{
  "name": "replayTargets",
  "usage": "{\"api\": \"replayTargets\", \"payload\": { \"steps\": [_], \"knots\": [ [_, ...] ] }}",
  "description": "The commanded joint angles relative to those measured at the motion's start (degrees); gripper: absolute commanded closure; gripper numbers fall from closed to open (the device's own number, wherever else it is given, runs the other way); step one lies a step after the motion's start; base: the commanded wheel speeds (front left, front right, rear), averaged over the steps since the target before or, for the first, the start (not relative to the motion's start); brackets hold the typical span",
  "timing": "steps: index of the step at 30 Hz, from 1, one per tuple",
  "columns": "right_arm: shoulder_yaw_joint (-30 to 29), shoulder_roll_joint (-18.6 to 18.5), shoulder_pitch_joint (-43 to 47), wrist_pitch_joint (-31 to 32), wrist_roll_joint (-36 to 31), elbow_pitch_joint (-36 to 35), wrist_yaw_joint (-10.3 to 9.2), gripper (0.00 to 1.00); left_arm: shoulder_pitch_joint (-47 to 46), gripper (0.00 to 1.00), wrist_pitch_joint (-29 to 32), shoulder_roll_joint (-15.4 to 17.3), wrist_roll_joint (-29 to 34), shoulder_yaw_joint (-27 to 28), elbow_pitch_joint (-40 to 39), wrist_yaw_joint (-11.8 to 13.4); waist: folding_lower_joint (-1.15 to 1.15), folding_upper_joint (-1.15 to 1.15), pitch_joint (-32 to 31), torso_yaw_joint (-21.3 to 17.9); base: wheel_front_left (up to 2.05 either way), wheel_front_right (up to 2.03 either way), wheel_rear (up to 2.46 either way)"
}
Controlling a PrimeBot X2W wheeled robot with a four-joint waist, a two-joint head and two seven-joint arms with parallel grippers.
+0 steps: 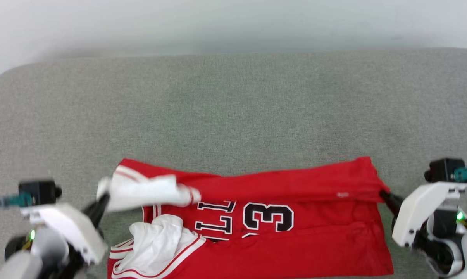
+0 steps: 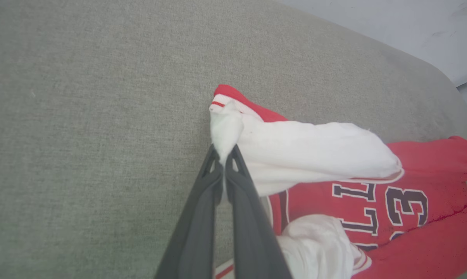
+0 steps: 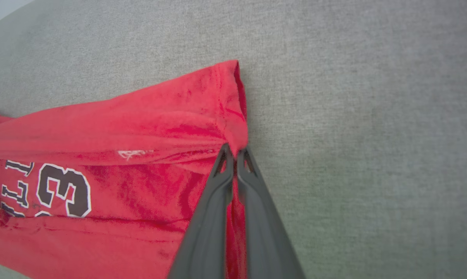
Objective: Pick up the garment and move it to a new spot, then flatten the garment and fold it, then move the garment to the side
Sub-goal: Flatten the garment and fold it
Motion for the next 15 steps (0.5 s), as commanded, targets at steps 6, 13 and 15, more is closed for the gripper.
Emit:
{"api": "replayTargets", "payload": {
  "steps": [6,13,15],
  "knots": [
    [-0.74,1.33,5.05,-1.36,0.28,-0.09,-0.02,1.0,9.0,1.0,0.82,0.9,-0.66,-0.55,-3.65,3.52,0.01,0.0,-0.58,-0.51,0.0,0.0,0.0],
    [-0.5,3.34,10.22,-3.16,0.89,1.99,-0.02,0.0,13.39,0.28,0.88,-2.12,-2.83,-1.97,-3.06,3.77,0.01,0.0,-0.22,-0.92,0.0,0.0,0.0],
    [0.02,3.86,11.0,-3.63,1.05,2.17,-0.03,0.0,12.8,0.0,0.0,-2.64,-2.46,-2.1,-2.87,3.5,0.01,0.0,-0.23,-0.94,0.0,0.0,0.0]
  ]
}}
